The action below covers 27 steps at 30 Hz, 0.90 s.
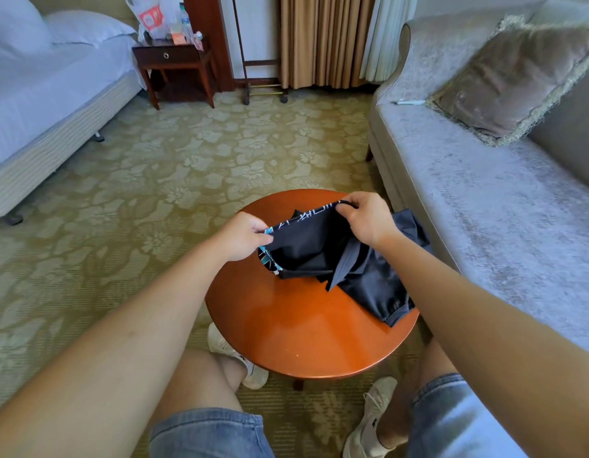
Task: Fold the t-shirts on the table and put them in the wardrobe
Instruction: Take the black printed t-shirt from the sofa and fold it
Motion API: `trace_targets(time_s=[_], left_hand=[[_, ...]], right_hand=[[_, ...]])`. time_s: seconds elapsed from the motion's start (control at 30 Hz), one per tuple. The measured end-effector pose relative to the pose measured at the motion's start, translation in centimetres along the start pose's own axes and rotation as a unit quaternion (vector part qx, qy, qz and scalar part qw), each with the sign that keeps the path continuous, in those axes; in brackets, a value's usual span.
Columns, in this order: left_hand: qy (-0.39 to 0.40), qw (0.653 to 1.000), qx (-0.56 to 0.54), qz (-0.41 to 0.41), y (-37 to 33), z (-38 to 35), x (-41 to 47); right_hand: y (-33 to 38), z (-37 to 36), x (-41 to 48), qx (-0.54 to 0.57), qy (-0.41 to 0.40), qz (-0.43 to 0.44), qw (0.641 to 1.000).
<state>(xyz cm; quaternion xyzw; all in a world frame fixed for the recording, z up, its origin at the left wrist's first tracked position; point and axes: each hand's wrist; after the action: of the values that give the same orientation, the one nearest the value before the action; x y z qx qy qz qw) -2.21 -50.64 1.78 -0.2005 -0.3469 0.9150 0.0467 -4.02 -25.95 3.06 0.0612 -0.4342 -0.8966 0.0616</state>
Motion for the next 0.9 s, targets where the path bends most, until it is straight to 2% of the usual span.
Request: trace_targets(time_s=[0.33,0.53,0.63,0.77,0.9], left_hand=[[-0.019,0.998,0.034,-0.04,-3.4,0.5,-1.3],[-0.06,0.994,0.083,0.032,-4.0,0.3,-2.6],[-0.092,0.994,0.051,0.034,-3.9,0.5,-3.6],[-0.063,0.998,-0.031,-0.001,-5.2,1.1,-5.3],[-0.048,0.999,-0.021,0.008,-6.0,1.5,-6.6]], right_hand=[[0.0,2.5,-1.3,-0.004,-0.066,-0.014,0.998],[2.1,3.8,-2.6,0.003,-0.122,0.028,0.992],[2.9,4.5,-3.4,0.009,-0.134,0.047,0.99],[3.1,5.3,-3.9,0.017,-0.151,0.042,0.987],[3.6,5.8,-4.5,0.029,-0.163,0.045,0.985]])
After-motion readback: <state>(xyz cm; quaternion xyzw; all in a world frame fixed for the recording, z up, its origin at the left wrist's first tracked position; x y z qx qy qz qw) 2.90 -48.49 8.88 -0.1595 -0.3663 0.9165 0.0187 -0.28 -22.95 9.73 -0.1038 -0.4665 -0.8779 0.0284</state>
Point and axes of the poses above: each hand's wrist, its own x-axis towards the middle knuckle, its own z-axis out of the back of the hand, y = z × x, and after that the axes turned 10 degrees about y, right-handed
